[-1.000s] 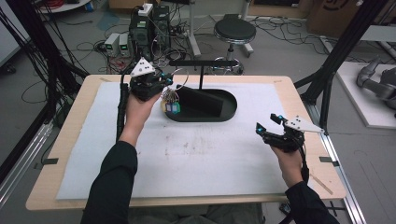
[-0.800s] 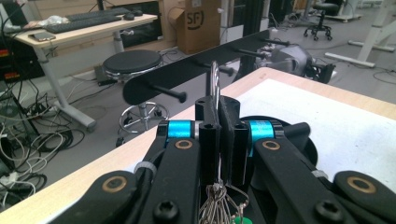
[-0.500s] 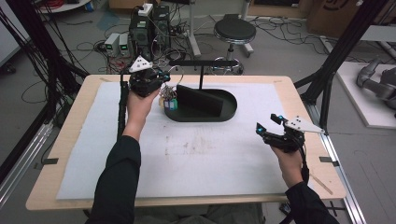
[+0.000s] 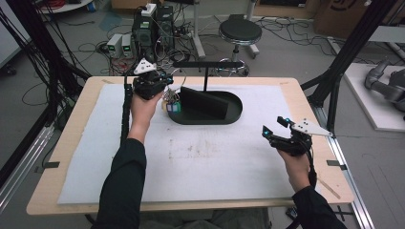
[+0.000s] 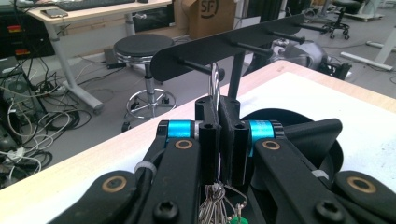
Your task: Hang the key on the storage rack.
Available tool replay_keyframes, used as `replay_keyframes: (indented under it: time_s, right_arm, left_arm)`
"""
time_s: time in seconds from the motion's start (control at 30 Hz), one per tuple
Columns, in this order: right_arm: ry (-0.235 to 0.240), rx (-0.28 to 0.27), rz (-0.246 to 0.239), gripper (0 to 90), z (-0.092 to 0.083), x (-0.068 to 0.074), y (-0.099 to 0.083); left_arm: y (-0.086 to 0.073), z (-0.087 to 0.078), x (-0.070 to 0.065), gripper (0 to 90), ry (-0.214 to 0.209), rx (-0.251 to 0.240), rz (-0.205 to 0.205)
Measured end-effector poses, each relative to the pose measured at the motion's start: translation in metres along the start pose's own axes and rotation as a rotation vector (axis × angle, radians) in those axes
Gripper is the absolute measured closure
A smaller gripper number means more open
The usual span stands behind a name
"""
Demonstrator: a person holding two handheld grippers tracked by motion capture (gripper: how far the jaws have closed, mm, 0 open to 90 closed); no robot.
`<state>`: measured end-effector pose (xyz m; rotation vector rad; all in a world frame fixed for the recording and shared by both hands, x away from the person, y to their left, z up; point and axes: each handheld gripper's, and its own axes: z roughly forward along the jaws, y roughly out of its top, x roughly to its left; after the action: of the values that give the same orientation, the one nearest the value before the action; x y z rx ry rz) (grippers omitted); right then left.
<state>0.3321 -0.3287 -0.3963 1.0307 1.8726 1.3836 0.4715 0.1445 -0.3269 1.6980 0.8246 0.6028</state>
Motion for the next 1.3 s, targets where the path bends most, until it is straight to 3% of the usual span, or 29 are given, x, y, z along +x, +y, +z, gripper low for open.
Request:
replay_keyframes:
  time_s: [0.2,0.47,0.57,0.73,0.83,0.93,1.0,1.3]
  right_arm:
    - [0.000,0.001,-0.002,27.3,0.000,0.000,0.000]
    - [0.001,0.003,0.001,27.3,0.000,0.000,0.000]
    - [0.001,0.005,-0.001,27.3,0.000,0.000,0.000]
    - [0.002,0.004,-0.008,27.3,0.001,0.000,0.000]
    - [0.003,0.005,-0.006,27.3,0.002,0.001,0.000]
    - [0.004,0.004,-0.008,27.3,0.003,0.001,0.000]
    - [0.004,0.004,-0.011,27.3,0.004,0.001,0.000]
    - [0.016,0.010,-0.021,27.3,0.009,0.005,0.001]
  left_arm:
    - [-0.004,0.003,0.000,86.2,0.006,0.005,-0.007]
    - [-0.006,0.005,-0.001,82.3,0.051,0.011,-0.015]
    - [-0.006,0.002,-0.001,78.8,0.073,0.012,-0.008]
    - [-0.009,-0.006,-0.005,65.8,0.115,0.024,0.014]
    - [-0.013,-0.015,-0.012,59.8,0.124,0.006,0.027]
    - [-0.014,-0.022,-0.018,48.9,0.126,0.030,0.036]
    - [-0.017,-0.032,-0.024,48.1,0.119,-0.001,0.049]
    - [-0.029,-0.075,-0.047,41.6,0.072,-0.034,0.068]
